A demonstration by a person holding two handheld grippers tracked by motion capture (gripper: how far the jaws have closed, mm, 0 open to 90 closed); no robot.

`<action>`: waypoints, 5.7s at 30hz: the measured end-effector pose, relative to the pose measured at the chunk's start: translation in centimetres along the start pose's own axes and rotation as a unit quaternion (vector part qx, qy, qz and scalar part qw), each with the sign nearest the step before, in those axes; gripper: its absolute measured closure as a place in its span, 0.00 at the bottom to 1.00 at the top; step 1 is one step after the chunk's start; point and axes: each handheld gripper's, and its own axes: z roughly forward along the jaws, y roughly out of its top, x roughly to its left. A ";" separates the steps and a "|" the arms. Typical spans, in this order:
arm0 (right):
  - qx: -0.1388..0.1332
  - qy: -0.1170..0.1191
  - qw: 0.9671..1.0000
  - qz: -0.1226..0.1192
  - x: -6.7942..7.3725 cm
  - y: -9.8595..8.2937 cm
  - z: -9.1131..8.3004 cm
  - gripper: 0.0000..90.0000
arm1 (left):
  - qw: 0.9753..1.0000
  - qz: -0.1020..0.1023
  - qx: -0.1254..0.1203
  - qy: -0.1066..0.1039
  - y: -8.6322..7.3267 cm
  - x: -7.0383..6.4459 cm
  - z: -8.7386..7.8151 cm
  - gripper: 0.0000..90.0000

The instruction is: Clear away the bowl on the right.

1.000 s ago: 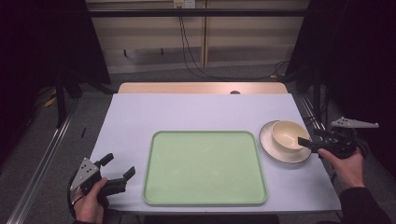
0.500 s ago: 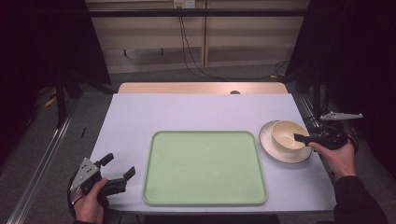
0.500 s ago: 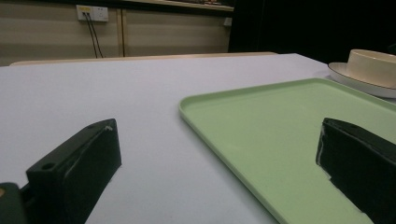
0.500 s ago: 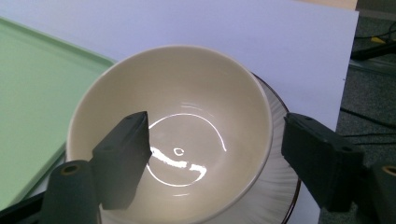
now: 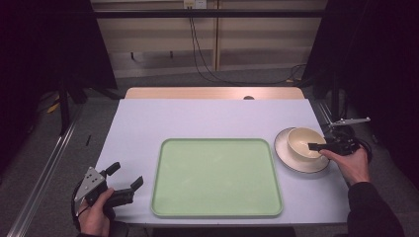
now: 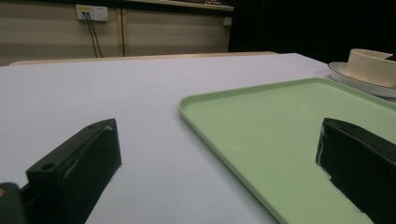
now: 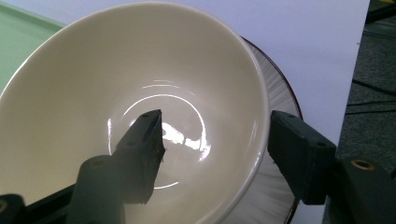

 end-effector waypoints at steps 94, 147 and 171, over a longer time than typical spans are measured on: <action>-0.024 0.059 0.994 0.089 -1.0 -0.1 -1.8 0.93 | 1.000 -0.005 -0.003 0.005 -0.1 0.0 -0.5 0.00; -0.079 0.129 0.988 0.044 3.1 3.6 -4.4 0.93 | 1.000 -0.004 -0.002 0.005 -0.1 0.0 -0.4 0.00; -0.081 0.151 0.985 0.013 6.2 7.2 -2.9 0.93 | 1.000 -0.005 -0.002 0.004 -0.1 0.0 -0.4 0.00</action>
